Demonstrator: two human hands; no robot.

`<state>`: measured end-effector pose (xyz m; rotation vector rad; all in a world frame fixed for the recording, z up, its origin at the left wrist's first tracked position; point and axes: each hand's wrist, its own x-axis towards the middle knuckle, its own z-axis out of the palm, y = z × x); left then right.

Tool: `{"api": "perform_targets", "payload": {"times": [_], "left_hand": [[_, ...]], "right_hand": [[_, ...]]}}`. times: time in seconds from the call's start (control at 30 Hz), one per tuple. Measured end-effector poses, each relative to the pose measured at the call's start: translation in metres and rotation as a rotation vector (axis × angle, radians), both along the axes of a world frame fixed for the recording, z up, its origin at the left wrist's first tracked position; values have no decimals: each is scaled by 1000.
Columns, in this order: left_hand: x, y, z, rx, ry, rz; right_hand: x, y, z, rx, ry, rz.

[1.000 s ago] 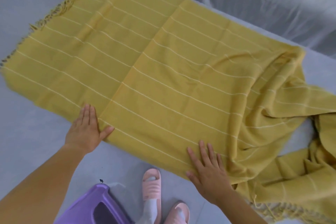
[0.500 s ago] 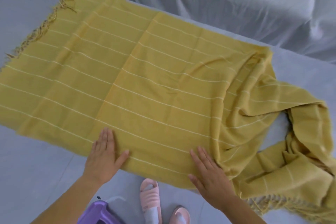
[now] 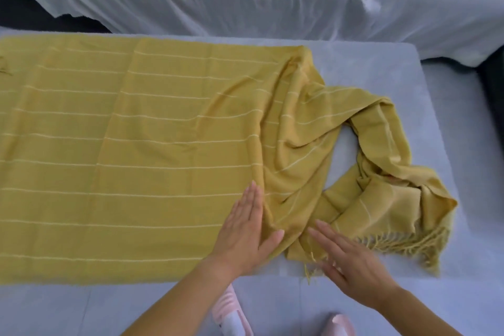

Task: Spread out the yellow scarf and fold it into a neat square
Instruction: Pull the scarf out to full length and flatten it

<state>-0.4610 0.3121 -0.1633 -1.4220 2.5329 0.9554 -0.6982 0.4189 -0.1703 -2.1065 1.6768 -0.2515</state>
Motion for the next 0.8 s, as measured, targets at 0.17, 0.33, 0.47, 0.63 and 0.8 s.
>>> {"api": "perform_targets", "payload": {"times": [0.17, 0.33, 0.47, 0.63, 0.8], "left_hand": [[-57, 21, 1, -19, -35, -115], [-129, 51, -11, -43, -86, -97], [-189, 71, -12, -73, -78, 17], [-246, 73, -5, -130, -49, 117], [-282, 51, 5, -215, -17, 146]], "right_hand": [[-64, 38, -9, 27, 37, -60], [-133, 64, -12, -9, 42, -110], [-198, 81, -4, 1, 55, -75], [-266, 64, 2, 0, 96, -185], [-295, 23, -8, 70, 95, -272]]}}
